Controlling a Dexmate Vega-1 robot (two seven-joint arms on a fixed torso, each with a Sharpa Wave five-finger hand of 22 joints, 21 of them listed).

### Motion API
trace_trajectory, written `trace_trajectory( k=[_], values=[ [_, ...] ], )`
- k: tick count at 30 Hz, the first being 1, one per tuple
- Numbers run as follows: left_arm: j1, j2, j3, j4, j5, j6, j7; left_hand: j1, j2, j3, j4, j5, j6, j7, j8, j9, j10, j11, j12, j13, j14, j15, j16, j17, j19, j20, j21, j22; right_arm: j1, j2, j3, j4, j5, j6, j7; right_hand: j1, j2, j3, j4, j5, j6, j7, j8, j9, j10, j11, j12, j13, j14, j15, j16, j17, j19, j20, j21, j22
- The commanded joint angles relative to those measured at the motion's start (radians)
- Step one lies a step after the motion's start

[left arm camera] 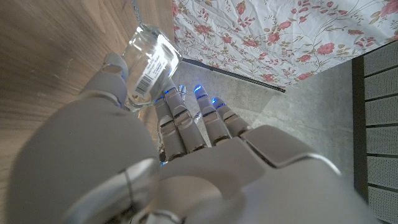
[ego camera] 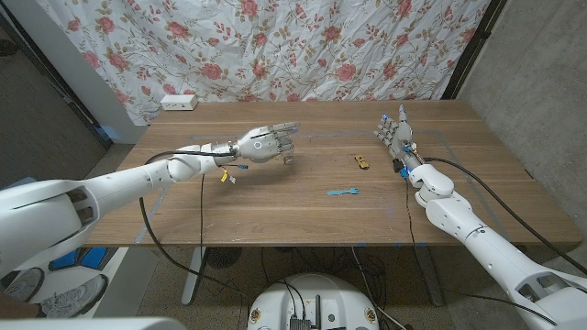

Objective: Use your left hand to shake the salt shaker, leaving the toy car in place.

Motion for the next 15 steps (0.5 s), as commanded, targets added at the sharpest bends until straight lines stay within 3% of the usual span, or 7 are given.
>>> trace_trajectory(
  k=[1, 15],
  values=[
    [-0.022, 0.009, 0.003, 0.002, -0.001, 0.042, 0.000, 0.047, 0.056, -0.003, 0.000, 0.004, 0.090, -0.096, 0.002, 0.025, 0.013, -0.014, 0.003, 0.004, 0.000, -0.160, -0.004, 0.003, -0.001, -0.001, -0.003, 0.002, 0.000, 0.000, 0.000, 0.000, 0.000, 0.000, 0.000, -0.003, 0.097, -0.001, 0.006, 0.007, -0.001, 0.007, 0.006, 0.004, -0.005, -0.001, 0.007, 0.004, -0.005, -0.035, 0.004, 0.005, 0.007, 0.001, 0.006, 0.005],
    [-0.038, 0.019, -0.027, 0.002, -0.007, 0.097, 0.000, 0.051, 0.064, -0.005, 0.001, 0.004, 0.093, -0.098, 0.002, 0.027, 0.006, -0.014, 0.000, 0.003, 0.000, -0.157, -0.004, 0.004, -0.004, -0.001, -0.003, 0.003, 0.000, 0.000, 0.000, -0.001, 0.000, -0.001, 0.000, -0.003, 0.097, -0.001, 0.006, 0.007, 0.000, 0.008, 0.006, 0.004, -0.005, -0.001, 0.007, 0.004, -0.006, -0.034, 0.004, 0.005, 0.006, 0.002, 0.006, 0.005]
  ],
)
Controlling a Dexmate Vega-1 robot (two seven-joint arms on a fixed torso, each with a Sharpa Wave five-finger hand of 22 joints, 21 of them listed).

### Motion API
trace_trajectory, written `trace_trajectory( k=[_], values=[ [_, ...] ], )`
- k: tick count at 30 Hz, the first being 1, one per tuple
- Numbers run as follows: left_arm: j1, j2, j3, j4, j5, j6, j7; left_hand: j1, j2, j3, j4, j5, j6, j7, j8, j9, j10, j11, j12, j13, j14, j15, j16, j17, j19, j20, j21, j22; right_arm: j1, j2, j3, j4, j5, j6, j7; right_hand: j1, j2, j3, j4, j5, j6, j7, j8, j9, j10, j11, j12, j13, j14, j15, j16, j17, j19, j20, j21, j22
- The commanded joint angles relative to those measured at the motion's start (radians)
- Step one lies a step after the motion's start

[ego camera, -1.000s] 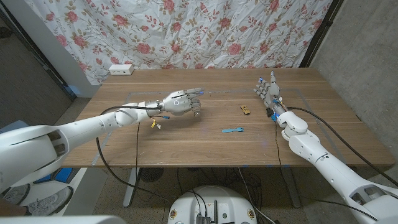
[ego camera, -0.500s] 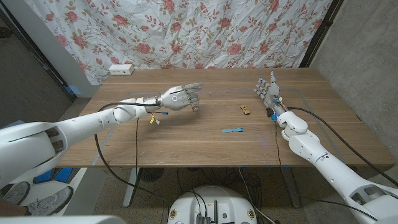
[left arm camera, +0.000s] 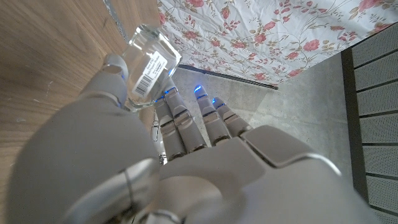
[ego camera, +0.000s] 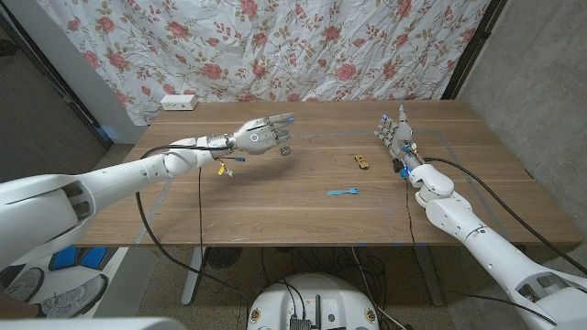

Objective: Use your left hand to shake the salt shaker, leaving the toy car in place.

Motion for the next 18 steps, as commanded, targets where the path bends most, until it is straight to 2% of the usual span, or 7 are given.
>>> trace_trajectory(
  k=[1, 18],
  values=[
    [-0.012, 0.003, -0.030, 0.005, -0.007, 0.049, 0.000, 0.054, 0.061, -0.004, 0.002, 0.005, 0.093, -0.098, 0.006, 0.027, 0.006, -0.014, 0.002, 0.004, 0.000, -0.157, -0.004, 0.004, -0.004, -0.001, -0.003, 0.003, 0.000, 0.000, 0.000, -0.001, 0.000, -0.001, 0.000, -0.003, 0.097, -0.001, 0.006, 0.007, -0.001, 0.008, 0.006, 0.004, -0.005, -0.001, 0.007, 0.004, -0.005, -0.035, 0.004, 0.005, 0.006, 0.002, 0.006, 0.005],
    [-0.016, -0.003, -0.005, 0.000, -0.001, 0.045, 0.000, 0.062, 0.067, -0.007, 0.001, 0.005, 0.083, -0.100, 0.000, 0.028, -0.007, -0.014, -0.002, 0.003, -0.007, -0.156, -0.006, 0.004, -0.006, 0.004, -0.004, 0.003, 0.000, 0.000, 0.000, 0.000, 0.000, -0.001, 0.000, -0.003, 0.097, -0.001, 0.006, 0.007, 0.000, 0.009, 0.006, 0.004, -0.006, -0.001, 0.007, 0.004, -0.006, -0.034, 0.004, 0.005, 0.006, 0.001, 0.006, 0.005]
  ],
)
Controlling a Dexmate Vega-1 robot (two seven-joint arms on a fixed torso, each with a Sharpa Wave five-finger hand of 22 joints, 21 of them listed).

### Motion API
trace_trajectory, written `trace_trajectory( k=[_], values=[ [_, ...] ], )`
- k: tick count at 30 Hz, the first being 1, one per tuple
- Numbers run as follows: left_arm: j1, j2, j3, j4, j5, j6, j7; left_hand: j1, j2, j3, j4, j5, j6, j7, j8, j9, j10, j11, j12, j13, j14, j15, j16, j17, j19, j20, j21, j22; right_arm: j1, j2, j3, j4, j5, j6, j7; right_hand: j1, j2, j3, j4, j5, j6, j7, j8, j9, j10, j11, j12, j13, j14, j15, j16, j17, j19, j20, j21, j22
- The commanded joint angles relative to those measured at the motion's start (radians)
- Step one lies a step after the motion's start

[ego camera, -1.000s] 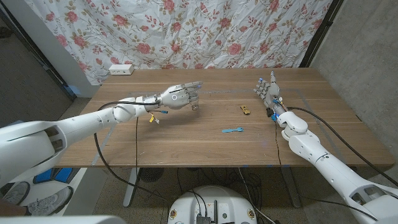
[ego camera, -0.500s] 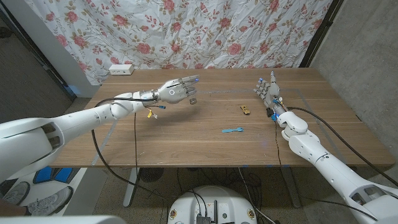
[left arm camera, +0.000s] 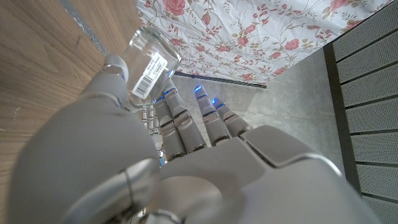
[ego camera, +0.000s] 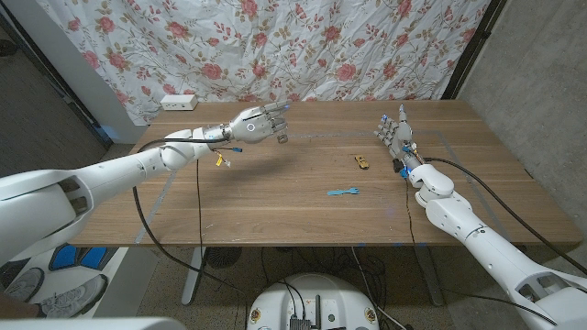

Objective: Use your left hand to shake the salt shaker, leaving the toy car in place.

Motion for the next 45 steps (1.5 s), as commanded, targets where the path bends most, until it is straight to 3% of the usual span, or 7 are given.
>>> trace_trajectory(
  k=[1, 21, 45],
  values=[
    [-0.001, -0.004, 0.015, -0.002, 0.000, 0.004, 0.000, 0.062, 0.065, -0.001, -0.002, 0.005, 0.090, -0.093, 0.006, 0.028, 0.001, -0.005, -0.001, 0.004, -0.007, -0.156, 0.000, 0.005, -0.002, 0.000, -0.004, 0.003, 0.000, 0.000, 0.000, 0.000, 0.000, 0.000, 0.000, -0.003, 0.097, -0.001, 0.006, 0.007, 0.000, 0.009, 0.006, 0.004, -0.006, -0.001, 0.007, 0.004, -0.006, -0.036, 0.004, 0.005, 0.006, 0.001, 0.006, 0.005],
    [0.003, -0.021, 0.064, 0.005, 0.004, -0.032, 0.000, 0.069, 0.069, -0.004, -0.003, 0.005, 0.088, -0.093, 0.004, 0.029, -0.009, -0.005, -0.003, 0.004, -0.013, -0.156, -0.001, 0.005, -0.003, 0.002, -0.003, 0.003, 0.000, 0.000, 0.000, 0.000, 0.000, 0.000, 0.000, -0.003, 0.097, -0.001, 0.006, 0.007, -0.001, 0.008, 0.006, 0.004, -0.006, -0.001, 0.007, 0.004, -0.005, -0.034, 0.005, 0.005, 0.007, 0.001, 0.006, 0.005],
    [0.019, 0.009, 0.100, -0.043, 0.014, -0.042, 0.000, 0.080, 0.071, -0.010, -0.004, 0.006, 0.081, -0.094, 0.001, 0.031, -0.028, -0.005, -0.006, 0.005, -0.020, -0.155, -0.001, 0.005, -0.003, 0.003, -0.003, 0.002, 0.000, 0.000, 0.000, 0.000, 0.000, 0.000, 0.000, -0.003, 0.097, -0.001, 0.005, 0.007, 0.000, 0.008, 0.006, 0.004, -0.007, 0.000, 0.007, 0.004, -0.005, -0.034, 0.004, 0.005, 0.007, 0.001, 0.006, 0.005]
  ],
)
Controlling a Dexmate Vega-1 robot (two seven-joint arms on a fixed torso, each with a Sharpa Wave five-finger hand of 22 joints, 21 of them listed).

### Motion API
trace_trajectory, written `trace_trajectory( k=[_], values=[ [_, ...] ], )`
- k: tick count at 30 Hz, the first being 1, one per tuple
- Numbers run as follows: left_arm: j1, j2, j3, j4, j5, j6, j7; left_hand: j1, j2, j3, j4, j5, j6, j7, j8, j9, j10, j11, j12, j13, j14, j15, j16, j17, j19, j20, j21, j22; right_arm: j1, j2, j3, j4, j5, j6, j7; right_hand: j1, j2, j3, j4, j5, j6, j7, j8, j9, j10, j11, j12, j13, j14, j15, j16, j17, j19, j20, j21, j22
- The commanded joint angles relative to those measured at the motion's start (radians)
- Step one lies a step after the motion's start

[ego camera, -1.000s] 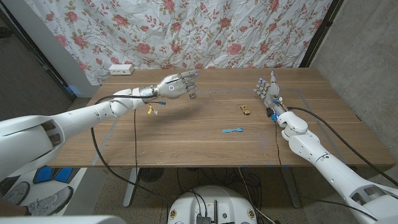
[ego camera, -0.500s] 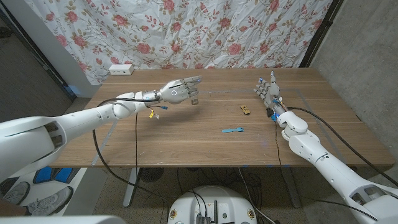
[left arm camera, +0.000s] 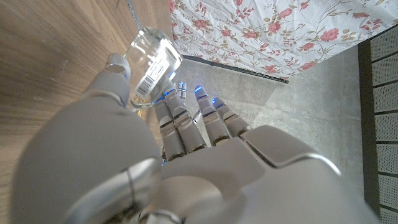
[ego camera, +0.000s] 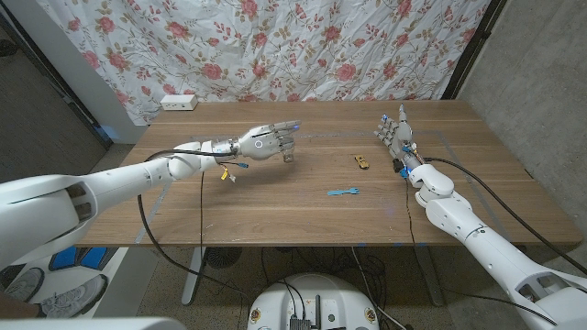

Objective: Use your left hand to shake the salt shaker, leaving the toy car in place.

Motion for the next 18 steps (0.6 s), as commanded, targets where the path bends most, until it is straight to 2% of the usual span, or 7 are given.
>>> trace_trajectory(
  k=[1, 18],
  values=[
    [0.007, 0.014, 0.017, -0.025, 0.007, -0.003, 0.000, 0.062, 0.059, -0.004, 0.001, 0.005, 0.083, -0.085, 0.002, 0.031, -0.009, 0.000, 0.002, 0.005, -0.002, -0.158, -0.002, 0.005, -0.003, 0.004, -0.003, 0.003, 0.000, 0.000, 0.000, 0.000, 0.000, 0.000, 0.000, -0.003, 0.097, -0.001, 0.005, 0.007, 0.000, 0.008, 0.006, 0.004, -0.007, -0.001, 0.007, 0.004, -0.005, -0.034, 0.004, 0.005, 0.007, 0.001, 0.006, 0.005],
    [0.009, 0.028, 0.002, -0.042, 0.006, 0.020, 0.000, 0.067, 0.062, -0.008, 0.002, 0.005, 0.083, -0.085, 0.002, 0.032, -0.015, 0.000, 0.003, 0.005, -0.003, -0.157, 0.000, 0.006, -0.003, 0.004, -0.002, 0.002, 0.000, 0.000, 0.000, 0.000, 0.000, 0.000, 0.000, -0.003, 0.097, -0.001, 0.006, 0.007, 0.000, 0.008, 0.006, 0.004, -0.006, -0.001, 0.007, 0.004, -0.006, -0.034, 0.004, 0.005, 0.007, 0.001, 0.006, 0.005]
  ],
)
